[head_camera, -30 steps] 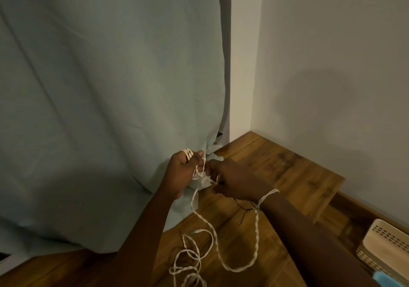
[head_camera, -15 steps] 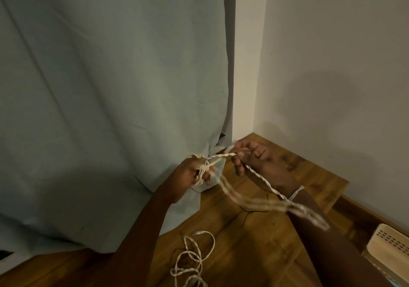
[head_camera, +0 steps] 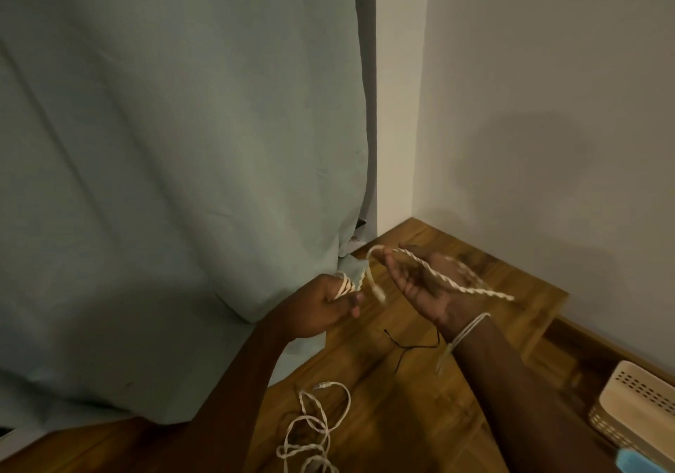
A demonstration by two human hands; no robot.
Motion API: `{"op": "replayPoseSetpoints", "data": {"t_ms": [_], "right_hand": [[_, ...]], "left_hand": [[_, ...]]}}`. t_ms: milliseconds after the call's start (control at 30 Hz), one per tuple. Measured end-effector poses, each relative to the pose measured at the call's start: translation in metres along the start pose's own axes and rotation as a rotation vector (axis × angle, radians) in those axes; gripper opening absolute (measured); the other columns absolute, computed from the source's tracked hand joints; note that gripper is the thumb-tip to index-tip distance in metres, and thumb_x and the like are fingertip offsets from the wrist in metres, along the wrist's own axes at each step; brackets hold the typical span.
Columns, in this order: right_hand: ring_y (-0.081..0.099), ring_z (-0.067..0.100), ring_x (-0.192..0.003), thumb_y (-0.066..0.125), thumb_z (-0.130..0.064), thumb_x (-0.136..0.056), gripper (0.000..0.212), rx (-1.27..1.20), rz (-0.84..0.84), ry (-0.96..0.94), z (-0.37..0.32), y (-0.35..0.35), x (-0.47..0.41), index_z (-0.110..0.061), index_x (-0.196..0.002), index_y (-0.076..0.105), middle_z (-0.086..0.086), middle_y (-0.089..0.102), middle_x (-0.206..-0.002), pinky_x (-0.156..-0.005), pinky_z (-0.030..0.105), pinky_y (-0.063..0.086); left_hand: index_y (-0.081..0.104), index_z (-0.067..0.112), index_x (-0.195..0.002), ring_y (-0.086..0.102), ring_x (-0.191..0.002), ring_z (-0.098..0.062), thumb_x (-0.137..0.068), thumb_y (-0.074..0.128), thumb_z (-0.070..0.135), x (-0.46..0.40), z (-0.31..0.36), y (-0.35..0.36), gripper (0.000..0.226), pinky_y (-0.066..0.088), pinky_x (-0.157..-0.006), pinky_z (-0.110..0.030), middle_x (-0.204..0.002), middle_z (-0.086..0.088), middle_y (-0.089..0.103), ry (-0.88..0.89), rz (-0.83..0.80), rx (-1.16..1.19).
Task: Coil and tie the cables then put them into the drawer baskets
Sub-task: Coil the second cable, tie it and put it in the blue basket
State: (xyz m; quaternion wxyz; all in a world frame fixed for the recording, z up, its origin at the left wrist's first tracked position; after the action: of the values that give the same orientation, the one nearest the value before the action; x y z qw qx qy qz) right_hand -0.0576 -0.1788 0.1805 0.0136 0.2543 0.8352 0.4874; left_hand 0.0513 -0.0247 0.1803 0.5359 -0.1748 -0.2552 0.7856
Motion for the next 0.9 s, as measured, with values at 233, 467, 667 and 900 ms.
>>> {"op": "replayPoseSetpoints", "data": {"t_ms": [233,467,667,900], "right_hand": [[0.071,0.040,-0.104,0.067,0.009,-0.080,0.054,-0.063,-0.172,0.101,0.034,-0.008,-0.013,0.007,-0.132,0.053,0.034,0.062,-0.126,-0.087,0.044,0.060],[0.066,0.027,-0.117,0.050,0.007,-0.098,0.059,0.671,-0.242,-0.121,0.055,-0.012,-0.015,-0.017,-0.147,0.028,0.006,0.067,-0.131,-0.094,0.045,0.056],[0.070,0.027,-0.091,0.040,-0.022,-0.101,0.031,0.889,-0.197,-0.112,0.052,-0.022,-0.015,-0.014,-0.123,0.060,0.013,0.075,-0.095,-0.085,0.039,0.050],[0.066,0.022,-0.115,0.074,-0.034,-0.084,0.070,1.067,-0.561,-0.117,0.060,-0.013,-0.001,-0.015,-0.144,0.042,-0.001,0.069,-0.122,-0.097,0.035,0.054]], "left_hand": [[0.063,0.013,-0.071,0.045,-0.042,-0.010,-0.100,0.049,0.027,0.000,-0.014,-0.002,0.035,0.048,-0.071,-0.042,-0.050,0.000,0.041,-0.018,-0.042,0.635],[0.057,0.013,-0.069,0.027,-0.035,-0.003,-0.101,0.039,0.028,0.006,-0.012,-0.005,0.040,0.049,-0.056,-0.028,-0.046,0.008,0.032,0.006,-0.031,1.072],[0.048,0.016,-0.063,0.025,-0.032,-0.003,-0.097,0.039,0.030,0.007,-0.003,-0.018,0.037,0.050,-0.055,-0.028,-0.042,0.008,0.030,-0.015,0.031,1.178],[0.055,0.008,-0.058,0.048,-0.035,-0.012,-0.098,0.044,0.027,0.005,0.001,-0.012,0.046,0.059,-0.056,-0.036,-0.042,-0.003,0.045,-0.068,0.141,1.275]]}}
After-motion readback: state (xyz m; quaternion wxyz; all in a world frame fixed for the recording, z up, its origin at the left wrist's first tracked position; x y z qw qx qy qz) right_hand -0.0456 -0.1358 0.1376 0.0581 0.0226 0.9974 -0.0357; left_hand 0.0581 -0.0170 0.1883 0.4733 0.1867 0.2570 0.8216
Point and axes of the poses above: each hand's wrist, its own x-axis away from the middle knuckle, its own y-axis out of the palm, z = x × y, the point moved 3 cm from there along -x, towards the middle knuckle
